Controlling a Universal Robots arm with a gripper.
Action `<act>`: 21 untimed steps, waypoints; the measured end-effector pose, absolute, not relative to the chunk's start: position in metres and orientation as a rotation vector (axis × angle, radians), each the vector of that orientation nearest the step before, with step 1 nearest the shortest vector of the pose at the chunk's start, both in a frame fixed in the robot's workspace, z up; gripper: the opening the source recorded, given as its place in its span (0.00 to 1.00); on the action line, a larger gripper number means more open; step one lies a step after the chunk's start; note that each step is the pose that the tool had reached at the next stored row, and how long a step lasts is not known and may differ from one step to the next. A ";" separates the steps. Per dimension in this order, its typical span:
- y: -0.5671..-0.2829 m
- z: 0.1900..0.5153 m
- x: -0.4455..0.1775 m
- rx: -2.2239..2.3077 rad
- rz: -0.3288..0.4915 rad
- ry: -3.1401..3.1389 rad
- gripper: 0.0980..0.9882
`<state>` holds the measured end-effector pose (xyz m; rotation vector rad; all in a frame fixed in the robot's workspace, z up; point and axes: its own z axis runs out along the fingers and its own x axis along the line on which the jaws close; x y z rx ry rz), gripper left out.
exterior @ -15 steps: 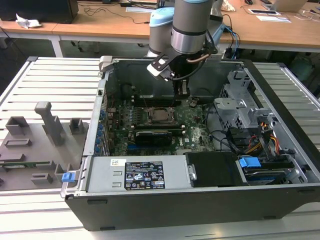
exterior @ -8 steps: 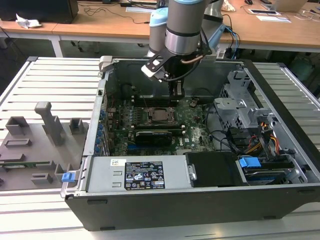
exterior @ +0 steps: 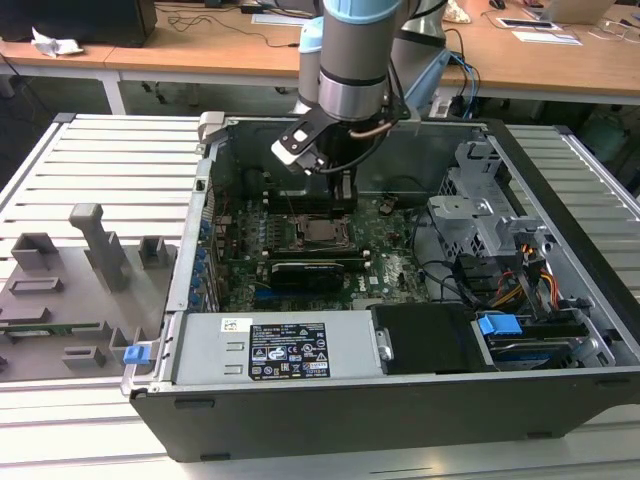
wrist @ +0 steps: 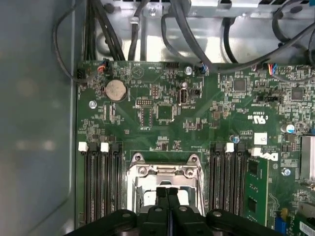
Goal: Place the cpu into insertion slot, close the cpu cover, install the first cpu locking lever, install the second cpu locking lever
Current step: 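Close the cpu cover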
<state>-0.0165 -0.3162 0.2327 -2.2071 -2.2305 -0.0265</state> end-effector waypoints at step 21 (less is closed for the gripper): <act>-0.317 0.209 -0.054 -2.156 -0.061 -2.251 0.01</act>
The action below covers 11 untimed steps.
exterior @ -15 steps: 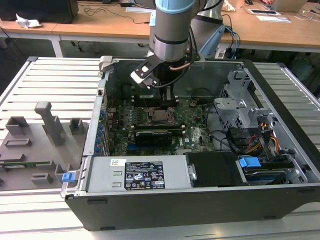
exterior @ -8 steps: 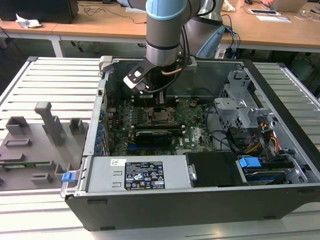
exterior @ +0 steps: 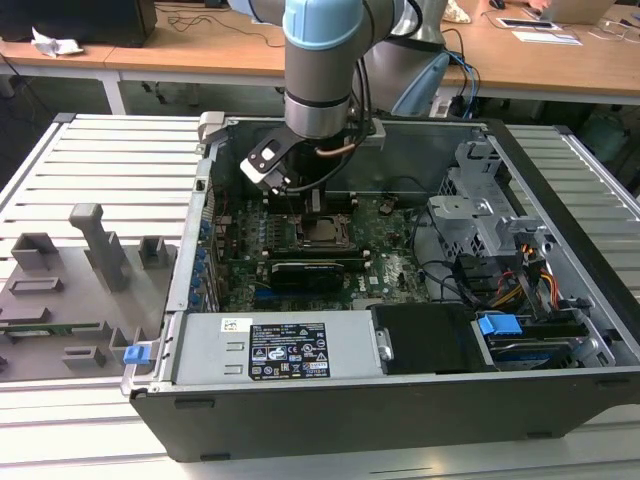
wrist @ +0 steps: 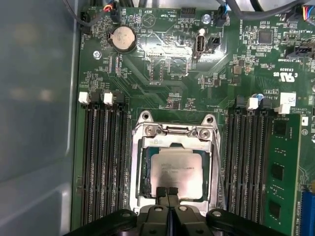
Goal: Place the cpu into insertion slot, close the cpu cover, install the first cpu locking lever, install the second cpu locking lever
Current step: 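Close the cpu cover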
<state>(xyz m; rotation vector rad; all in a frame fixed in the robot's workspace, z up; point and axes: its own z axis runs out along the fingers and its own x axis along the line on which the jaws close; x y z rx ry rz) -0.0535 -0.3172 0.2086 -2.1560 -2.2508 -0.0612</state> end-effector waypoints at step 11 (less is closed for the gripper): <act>-0.317 0.210 -0.051 -2.154 -0.075 -2.256 0.01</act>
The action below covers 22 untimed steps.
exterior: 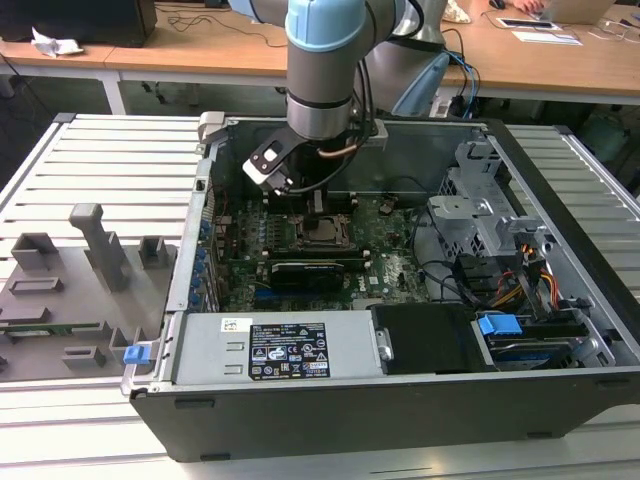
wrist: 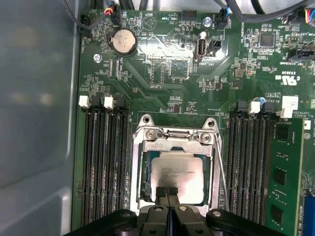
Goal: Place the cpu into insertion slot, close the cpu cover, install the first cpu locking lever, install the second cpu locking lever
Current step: 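Close the cpu cover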
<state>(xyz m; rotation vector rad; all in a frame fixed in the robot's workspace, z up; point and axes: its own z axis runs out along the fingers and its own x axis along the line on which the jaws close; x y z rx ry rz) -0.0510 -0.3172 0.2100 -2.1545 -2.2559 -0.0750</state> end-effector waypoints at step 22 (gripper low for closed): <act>-0.320 0.217 -0.046 -2.152 -0.104 -2.282 0.01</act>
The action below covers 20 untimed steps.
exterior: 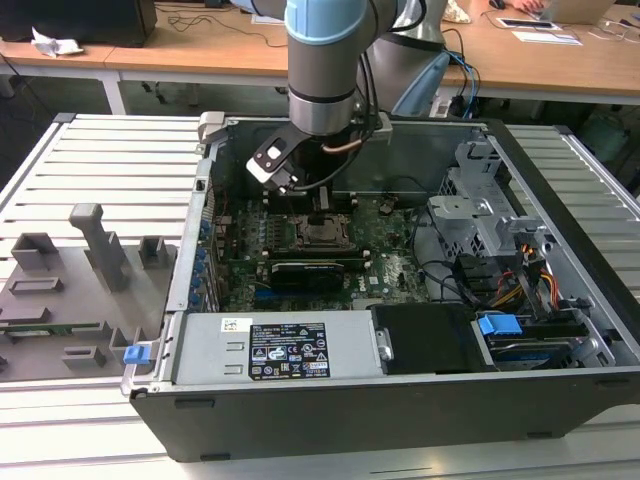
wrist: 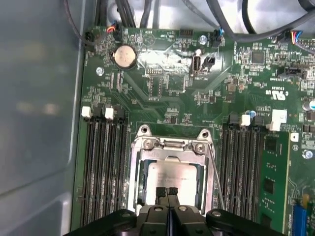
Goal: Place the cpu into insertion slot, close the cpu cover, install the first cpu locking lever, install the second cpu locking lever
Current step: 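Close the cpu cover, then install the first cpu locking lever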
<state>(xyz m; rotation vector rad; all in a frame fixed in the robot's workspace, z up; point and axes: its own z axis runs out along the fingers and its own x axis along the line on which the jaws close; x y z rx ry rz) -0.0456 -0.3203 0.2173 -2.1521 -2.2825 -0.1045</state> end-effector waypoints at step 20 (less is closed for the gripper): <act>-0.320 0.230 -0.033 -2.152 -0.098 -2.282 0.01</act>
